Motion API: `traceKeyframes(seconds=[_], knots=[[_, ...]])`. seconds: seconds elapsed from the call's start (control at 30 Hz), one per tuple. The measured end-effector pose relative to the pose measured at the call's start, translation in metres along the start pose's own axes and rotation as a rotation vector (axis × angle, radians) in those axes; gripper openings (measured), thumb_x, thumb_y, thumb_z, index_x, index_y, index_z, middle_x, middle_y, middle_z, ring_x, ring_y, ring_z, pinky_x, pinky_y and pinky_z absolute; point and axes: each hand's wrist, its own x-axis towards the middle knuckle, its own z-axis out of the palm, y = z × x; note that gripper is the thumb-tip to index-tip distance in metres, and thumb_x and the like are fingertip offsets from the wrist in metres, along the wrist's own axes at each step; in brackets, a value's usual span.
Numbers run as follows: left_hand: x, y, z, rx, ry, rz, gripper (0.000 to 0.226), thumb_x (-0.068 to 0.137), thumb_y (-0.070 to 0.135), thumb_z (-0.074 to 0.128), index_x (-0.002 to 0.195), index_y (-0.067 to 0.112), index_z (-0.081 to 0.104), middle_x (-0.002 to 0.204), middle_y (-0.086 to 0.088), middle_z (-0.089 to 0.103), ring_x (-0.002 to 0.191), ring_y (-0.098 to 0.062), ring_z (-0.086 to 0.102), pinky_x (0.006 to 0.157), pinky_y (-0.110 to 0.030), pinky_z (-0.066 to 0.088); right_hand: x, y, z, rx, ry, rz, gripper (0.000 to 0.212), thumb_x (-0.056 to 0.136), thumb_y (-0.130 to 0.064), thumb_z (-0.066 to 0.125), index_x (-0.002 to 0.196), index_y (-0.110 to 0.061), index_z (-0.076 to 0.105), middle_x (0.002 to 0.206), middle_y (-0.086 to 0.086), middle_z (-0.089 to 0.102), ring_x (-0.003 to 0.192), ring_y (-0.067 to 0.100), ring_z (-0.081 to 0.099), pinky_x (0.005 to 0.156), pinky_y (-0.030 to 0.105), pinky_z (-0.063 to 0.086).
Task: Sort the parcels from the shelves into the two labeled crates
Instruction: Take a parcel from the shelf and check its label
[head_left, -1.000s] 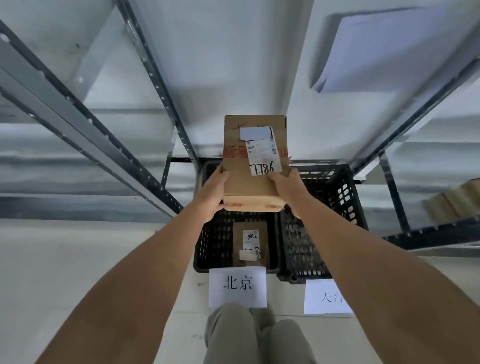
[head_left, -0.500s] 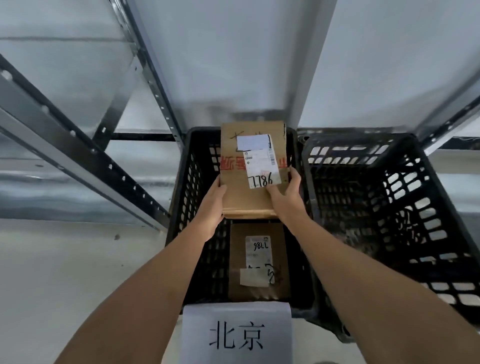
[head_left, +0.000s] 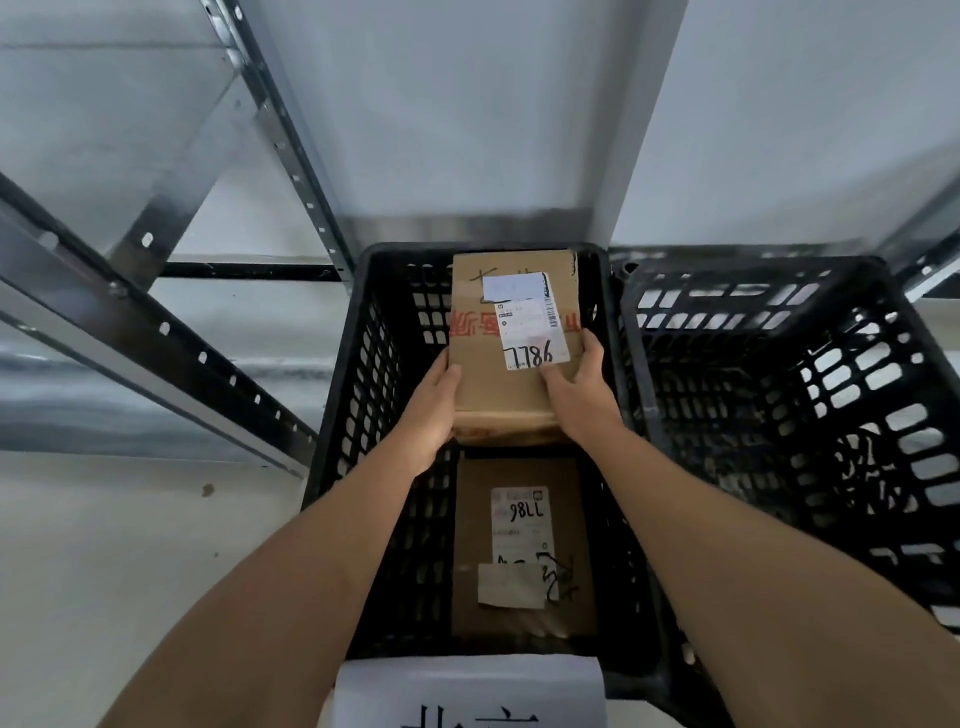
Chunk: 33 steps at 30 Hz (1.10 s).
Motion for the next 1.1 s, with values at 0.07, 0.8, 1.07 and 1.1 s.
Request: traceKeyframes(seconds=[0.07, 0.8, 1.07, 1.1], knots=[[-0.002, -0.009, 0.003, 0.049, -0.015, 0.010, 0.041, 0.110, 0.035, 0.027, 0.149, 0.047, 0.032, 0.128, 0.010, 0.057, 0.112, -0.010, 0.056, 0.083, -0.031, 0.047, 0.003, 0.005, 0.003, -0.066, -0.020, 0.044, 0.071, 0.103, -0.036, 0.045, 0.158, -0.034, 0.002, 0.150, 0.008, 0.044, 0.115, 0.030, 0.056, 0.093, 0.040, 0.046], [0.038, -0.049, 0.029, 1.519, -0.069, 0.390, 0.062, 0.108, 0.045, 0.016, 0.160, 0.020, -0.003, 0.167, -0.004, -0.015, 0.154, -0.022, -0.015, 0.125, -0.040, -0.004, 0.007, 0.040, 0.027, -1.154, -0.297, -0.229, 0.074, 0.100, -0.019, 0.042, 0.159, -0.006, -0.001, 0.167, 0.014, -0.007, 0.154, 0.032, -0.002, 0.124, 0.044, 0.005], [0.031, -0.032, 0.028, 1.641, -0.111, 0.333, 0.065, 0.106, 0.049, 0.014, 0.160, 0.018, -0.007, 0.167, -0.005, -0.015, 0.154, -0.021, -0.016, 0.123, -0.040, -0.009, 0.002, 0.025, 0.023, -1.236, -0.321, -0.225, 0.078, 0.101, -0.022, 0.045, 0.159, -0.005, -0.004, 0.167, 0.016, -0.007, 0.154, 0.033, -0.003, 0.125, 0.047, 0.007], [0.025, -0.021, 0.028, 1.646, -0.090, 0.334, 0.064, 0.106, 0.047, 0.015, 0.160, 0.018, -0.006, 0.167, -0.005, -0.014, 0.154, -0.021, -0.015, 0.124, -0.040, -0.009, -0.001, 0.017, 0.018, -1.249, -0.294, -0.260, 0.077, 0.101, -0.023, 0.045, 0.159, -0.006, -0.004, 0.167, 0.017, -0.006, 0.154, 0.033, -0.004, 0.125, 0.048, 0.005]])
